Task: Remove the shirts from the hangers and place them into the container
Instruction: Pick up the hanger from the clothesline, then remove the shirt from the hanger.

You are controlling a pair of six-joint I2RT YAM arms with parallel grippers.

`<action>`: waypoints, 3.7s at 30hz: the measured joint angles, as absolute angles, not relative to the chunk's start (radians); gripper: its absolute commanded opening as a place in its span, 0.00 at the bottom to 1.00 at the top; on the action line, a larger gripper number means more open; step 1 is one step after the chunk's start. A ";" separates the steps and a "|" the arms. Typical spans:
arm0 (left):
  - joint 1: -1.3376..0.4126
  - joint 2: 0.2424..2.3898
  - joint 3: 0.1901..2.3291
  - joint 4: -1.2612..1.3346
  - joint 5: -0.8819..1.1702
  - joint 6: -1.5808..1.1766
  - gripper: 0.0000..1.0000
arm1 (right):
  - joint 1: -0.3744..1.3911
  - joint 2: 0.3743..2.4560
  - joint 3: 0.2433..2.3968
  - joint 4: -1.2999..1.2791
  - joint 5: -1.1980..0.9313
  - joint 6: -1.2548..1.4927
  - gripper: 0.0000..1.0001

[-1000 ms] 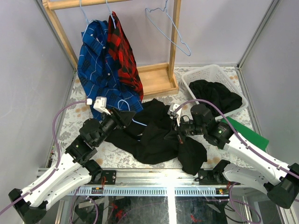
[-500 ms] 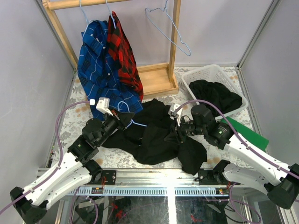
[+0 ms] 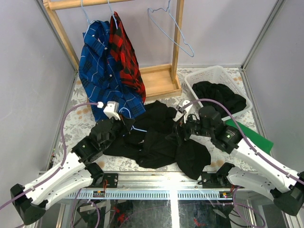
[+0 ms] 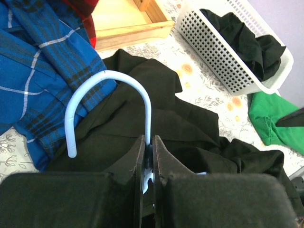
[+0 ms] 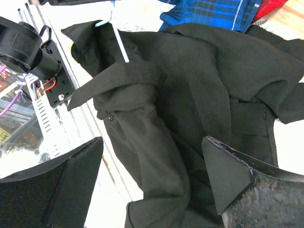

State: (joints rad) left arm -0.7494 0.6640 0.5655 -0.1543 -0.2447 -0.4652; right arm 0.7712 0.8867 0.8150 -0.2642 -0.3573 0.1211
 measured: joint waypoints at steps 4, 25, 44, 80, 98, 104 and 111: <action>-0.800 0.673 0.575 -0.161 -0.274 -0.447 0.00 | 0.771 0.969 0.831 -0.236 -0.384 0.148 0.76; -0.844 0.714 0.628 -0.187 -0.321 -0.437 0.00 | 0.771 1.228 0.919 -0.172 -0.515 0.218 0.35; -0.844 0.694 0.628 -0.189 -0.350 -0.446 0.00 | 0.772 1.194 0.908 -0.152 -0.496 0.207 0.00; -0.851 0.565 0.628 -0.345 -0.649 -0.612 0.00 | 0.773 0.728 0.674 -0.243 -0.195 0.024 0.10; -0.851 0.636 0.633 -0.344 -0.583 -0.563 0.00 | 0.772 0.695 0.680 -0.123 -0.311 0.068 0.59; -0.851 0.695 0.656 -0.342 -0.532 -0.533 0.00 | 0.772 0.948 0.760 -0.133 -0.405 0.089 0.63; -0.851 0.696 0.656 -0.343 -0.522 -0.518 0.00 | 0.772 1.023 0.781 -0.175 -0.477 0.091 0.50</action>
